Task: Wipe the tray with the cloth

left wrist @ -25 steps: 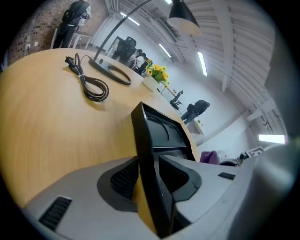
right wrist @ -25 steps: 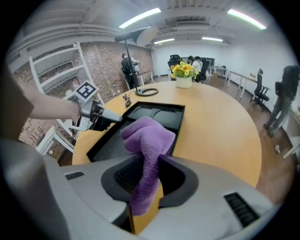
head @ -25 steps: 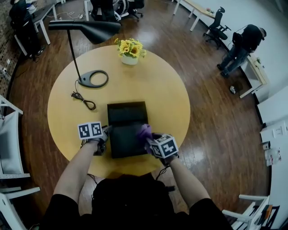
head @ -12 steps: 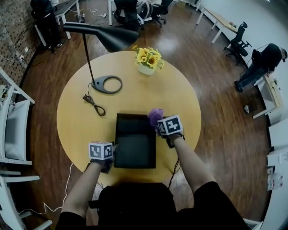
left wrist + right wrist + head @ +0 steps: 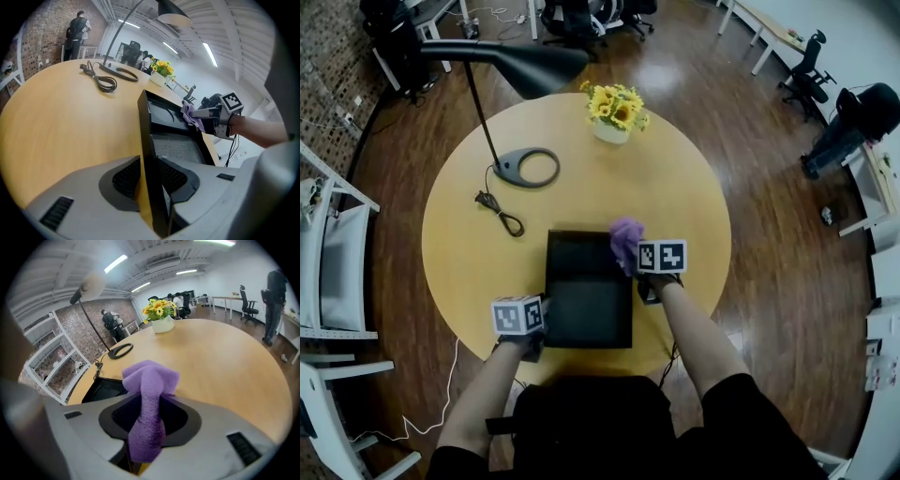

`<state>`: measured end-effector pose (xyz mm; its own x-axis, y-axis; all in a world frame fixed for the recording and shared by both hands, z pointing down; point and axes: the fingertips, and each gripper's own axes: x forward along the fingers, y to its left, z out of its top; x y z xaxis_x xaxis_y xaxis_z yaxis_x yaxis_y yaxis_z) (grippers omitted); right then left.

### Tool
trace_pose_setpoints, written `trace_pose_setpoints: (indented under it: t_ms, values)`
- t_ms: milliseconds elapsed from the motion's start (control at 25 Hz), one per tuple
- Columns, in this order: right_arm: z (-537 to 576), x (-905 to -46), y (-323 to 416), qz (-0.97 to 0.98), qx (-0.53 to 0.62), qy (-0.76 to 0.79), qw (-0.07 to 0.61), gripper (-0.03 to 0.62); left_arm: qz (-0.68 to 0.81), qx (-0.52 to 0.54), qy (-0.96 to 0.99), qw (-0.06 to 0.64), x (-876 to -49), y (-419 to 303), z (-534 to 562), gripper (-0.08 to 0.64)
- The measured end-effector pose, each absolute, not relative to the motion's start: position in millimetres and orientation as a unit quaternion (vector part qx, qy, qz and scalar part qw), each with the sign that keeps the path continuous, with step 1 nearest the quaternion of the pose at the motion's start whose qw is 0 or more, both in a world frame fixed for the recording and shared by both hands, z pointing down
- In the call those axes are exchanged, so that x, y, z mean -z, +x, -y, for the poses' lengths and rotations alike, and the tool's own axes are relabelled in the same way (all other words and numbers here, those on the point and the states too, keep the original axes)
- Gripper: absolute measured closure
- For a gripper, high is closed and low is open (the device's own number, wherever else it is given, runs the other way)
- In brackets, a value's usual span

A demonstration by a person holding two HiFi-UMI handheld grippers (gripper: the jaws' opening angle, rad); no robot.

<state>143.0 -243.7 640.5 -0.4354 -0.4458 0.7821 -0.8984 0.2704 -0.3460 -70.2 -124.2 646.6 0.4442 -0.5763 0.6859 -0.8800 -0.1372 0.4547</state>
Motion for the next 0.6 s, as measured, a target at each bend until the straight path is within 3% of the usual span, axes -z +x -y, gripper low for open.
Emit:
trace_pose_setpoints:
  t_ms: [600]
  values:
    - [146.6, -647.4, 141.6, 0.733, -0.428, 0.452, 0.274, 0.463, 0.543, -0.142, 0.702, 0.439, -650.3, -81.7, 127.4, 0.482]
